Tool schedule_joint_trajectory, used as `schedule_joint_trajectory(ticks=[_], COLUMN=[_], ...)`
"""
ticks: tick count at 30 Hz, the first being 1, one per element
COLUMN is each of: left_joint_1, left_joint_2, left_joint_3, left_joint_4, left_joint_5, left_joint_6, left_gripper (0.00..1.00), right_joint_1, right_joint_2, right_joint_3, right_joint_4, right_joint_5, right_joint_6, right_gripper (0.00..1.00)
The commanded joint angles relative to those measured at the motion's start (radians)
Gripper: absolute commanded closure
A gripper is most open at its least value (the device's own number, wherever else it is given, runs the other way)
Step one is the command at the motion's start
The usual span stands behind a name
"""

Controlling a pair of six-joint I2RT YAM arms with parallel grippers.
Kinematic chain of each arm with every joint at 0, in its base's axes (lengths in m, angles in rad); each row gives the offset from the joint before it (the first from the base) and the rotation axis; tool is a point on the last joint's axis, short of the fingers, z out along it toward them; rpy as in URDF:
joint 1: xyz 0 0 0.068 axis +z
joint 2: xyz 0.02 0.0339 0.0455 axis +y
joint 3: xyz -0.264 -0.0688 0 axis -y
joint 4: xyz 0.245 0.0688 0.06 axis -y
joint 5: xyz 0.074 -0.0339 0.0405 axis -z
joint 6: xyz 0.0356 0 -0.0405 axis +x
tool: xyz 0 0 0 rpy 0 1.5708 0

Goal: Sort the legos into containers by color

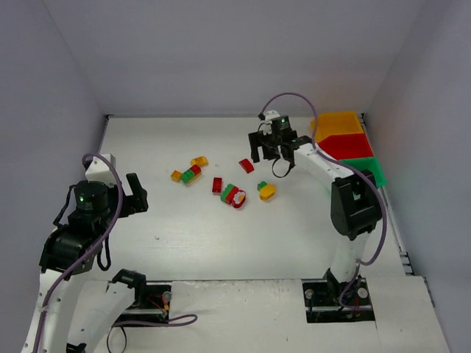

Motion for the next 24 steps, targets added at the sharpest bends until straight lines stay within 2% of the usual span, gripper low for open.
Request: schedule_joint_trajectory(ticks=[1, 9, 14, 17, 18, 20, 21, 24], left_joint_1=[-0.004, -0.004, -0.004, -0.004, -0.004, -0.004, -0.004, -0.004], left_joint_2=[0.020, 0.011, 0.009, 0.011, 0.012, 0.015, 0.017, 0.023], left_joint_3=[0.047, 0.055, 0.053, 0.053, 0.053, 0.052, 0.052, 0.050], left_joint_4=[0.014, -0.017, -0.024, -0.024, -0.023, -0.020, -0.017, -0.009], left_joint_5=[-0.006, -0.025, -0.038, -0.042, -0.042, -0.042, -0.044, -0.041], left_joint_6=[0.006, 0.003, 0.001, -0.001, -0.004, -0.005, -0.008, -0.016], left_gripper=[0.14, 0.14, 0.15, 0.14, 0.14, 0.14, 0.14, 0.14], right_joint_1=[0.035, 0.080, 0.094, 0.100, 0.100, 0.098, 0.098, 0.092], right_joint_2=[0.067, 0.242, 0.313, 0.331, 0.333, 0.330, 0.330, 0.308], right_joint_3=[0.102, 0.217, 0.257, 0.268, 0.269, 0.268, 0.266, 0.259], right_joint_4=[0.039, 0.038, 0.039, 0.038, 0.038, 0.038, 0.038, 0.038], right_joint_5=[-0.055, -0.065, -0.030, 0.003, 0.010, 0.033, 0.043, 0.088], right_joint_6=[-0.044, -0.046, -0.046, -0.044, -0.044, -0.052, -0.072, -0.081], right_gripper=[0.18, 0.20, 0.33, 0.50, 0.60, 0.72, 0.82, 0.99])
